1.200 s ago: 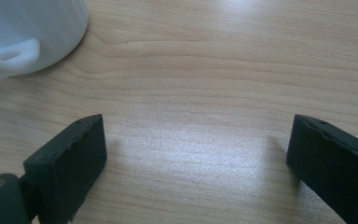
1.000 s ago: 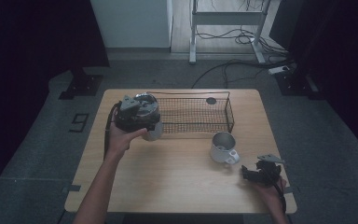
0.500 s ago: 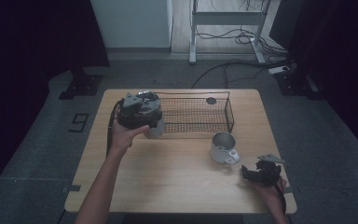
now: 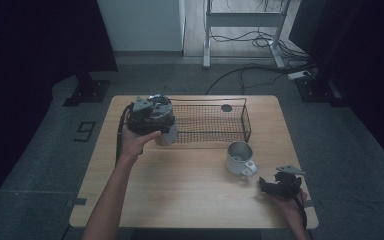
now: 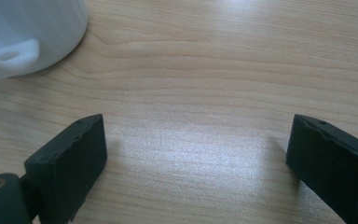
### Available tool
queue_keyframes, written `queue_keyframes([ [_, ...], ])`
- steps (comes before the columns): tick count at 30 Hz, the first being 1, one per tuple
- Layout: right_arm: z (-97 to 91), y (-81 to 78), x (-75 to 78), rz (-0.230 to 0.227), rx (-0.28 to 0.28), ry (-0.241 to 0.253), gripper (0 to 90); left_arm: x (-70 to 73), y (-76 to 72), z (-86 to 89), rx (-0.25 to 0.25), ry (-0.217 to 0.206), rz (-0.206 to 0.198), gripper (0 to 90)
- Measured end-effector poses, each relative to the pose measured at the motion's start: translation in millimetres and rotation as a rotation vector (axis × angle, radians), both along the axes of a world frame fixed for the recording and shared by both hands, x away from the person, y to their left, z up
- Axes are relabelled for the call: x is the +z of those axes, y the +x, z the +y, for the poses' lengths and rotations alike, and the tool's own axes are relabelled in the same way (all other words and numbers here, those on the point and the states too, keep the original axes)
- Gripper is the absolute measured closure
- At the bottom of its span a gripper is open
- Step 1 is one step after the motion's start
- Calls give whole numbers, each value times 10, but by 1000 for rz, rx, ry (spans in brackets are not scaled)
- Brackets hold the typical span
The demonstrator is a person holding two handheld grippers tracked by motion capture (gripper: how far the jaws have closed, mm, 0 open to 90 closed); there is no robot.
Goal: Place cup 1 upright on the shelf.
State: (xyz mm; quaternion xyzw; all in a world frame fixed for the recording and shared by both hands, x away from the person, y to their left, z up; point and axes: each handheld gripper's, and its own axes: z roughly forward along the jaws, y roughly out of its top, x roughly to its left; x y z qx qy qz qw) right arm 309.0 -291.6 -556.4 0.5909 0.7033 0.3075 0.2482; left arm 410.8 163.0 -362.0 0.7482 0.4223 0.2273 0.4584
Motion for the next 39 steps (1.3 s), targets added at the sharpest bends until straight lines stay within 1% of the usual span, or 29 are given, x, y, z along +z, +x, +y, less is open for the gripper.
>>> queue_keyframes([
  [8,1,0,0,0,-1,0,48,48,45,-17,5,-2,-9,42],
  [15,0,0,0,0,0,0,48,52,111,-51,3,4,-4,42],
  [19,0,0,0,0,0,0,48,41,144,-69,5,-3,0,42],
  [26,0,0,0,0,0,0,48,34,228,-104,8,6,7,42],
  [39,-1,0,0,-1,0,0,49,39,334,-157,7,15,14,42],
])
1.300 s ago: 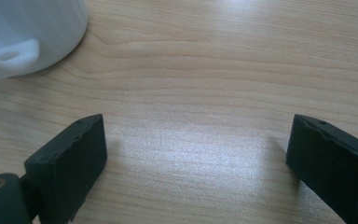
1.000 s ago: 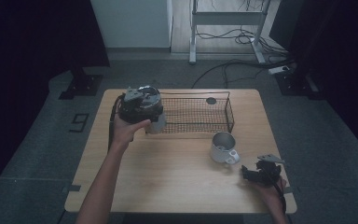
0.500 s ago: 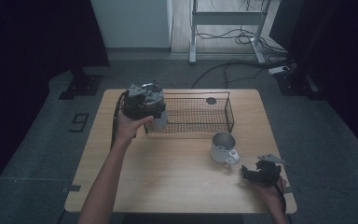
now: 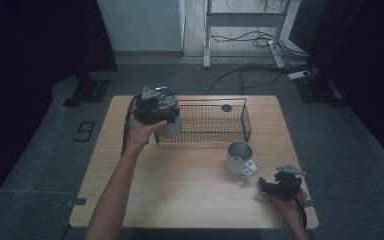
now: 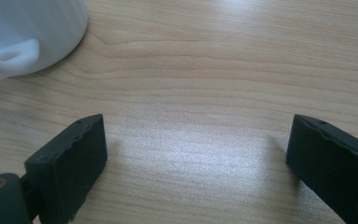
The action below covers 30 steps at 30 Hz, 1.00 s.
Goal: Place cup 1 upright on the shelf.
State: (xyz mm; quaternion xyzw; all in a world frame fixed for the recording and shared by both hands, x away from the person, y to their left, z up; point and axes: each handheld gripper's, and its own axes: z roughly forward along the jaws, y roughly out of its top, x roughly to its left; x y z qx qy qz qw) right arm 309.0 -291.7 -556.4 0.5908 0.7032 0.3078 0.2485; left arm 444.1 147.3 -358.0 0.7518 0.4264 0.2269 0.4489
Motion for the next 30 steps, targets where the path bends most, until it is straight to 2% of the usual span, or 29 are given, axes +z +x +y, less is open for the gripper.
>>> queue_keyframes([
  [18,0,-1,1,1,0,0,49,22,109,-90,-7,21,-1,42],
  [30,0,-1,1,1,0,1,49,62,211,-101,-1,8,-7,42],
])
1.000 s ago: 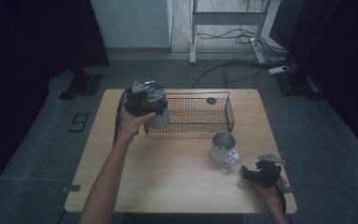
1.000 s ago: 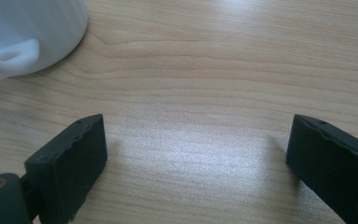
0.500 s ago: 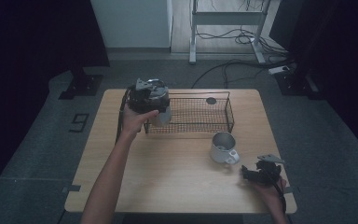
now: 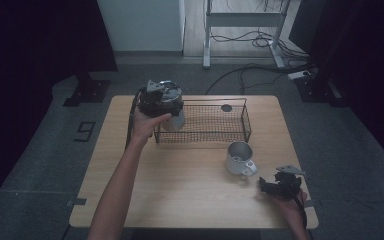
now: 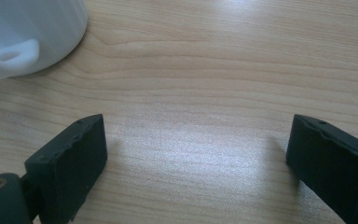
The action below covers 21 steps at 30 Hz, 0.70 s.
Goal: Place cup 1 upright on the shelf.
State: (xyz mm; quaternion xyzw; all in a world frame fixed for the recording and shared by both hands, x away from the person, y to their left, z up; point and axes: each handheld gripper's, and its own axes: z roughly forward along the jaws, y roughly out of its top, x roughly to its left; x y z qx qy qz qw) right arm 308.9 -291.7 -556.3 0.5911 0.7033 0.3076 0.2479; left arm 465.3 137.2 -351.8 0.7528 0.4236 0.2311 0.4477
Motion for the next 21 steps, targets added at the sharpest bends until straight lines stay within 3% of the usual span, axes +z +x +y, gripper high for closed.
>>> queue_keyframes([
  [12,0,0,0,0,0,0,49,13,118,-20,15,14,3,42],
  [21,0,0,0,0,0,0,49,-75,251,-47,26,22,20,42],
])
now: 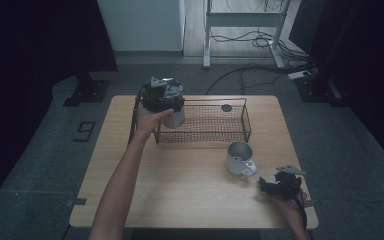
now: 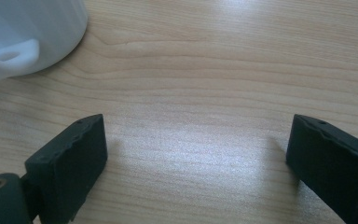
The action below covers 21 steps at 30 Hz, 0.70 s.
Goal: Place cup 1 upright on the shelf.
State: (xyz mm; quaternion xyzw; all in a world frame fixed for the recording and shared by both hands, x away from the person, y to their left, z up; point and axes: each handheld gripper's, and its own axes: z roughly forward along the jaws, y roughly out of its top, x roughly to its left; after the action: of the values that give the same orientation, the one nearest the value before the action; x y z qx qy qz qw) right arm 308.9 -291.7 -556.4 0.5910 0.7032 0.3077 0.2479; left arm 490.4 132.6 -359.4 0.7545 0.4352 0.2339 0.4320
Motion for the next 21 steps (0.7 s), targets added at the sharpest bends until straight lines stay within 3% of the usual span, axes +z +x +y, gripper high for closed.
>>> queue_keyframes([
  [9,0,0,0,0,0,0,49,-48,119,6,18,-3,14,42],
  [21,1,0,0,0,0,1,49,-199,232,-111,11,8,38,42],
])
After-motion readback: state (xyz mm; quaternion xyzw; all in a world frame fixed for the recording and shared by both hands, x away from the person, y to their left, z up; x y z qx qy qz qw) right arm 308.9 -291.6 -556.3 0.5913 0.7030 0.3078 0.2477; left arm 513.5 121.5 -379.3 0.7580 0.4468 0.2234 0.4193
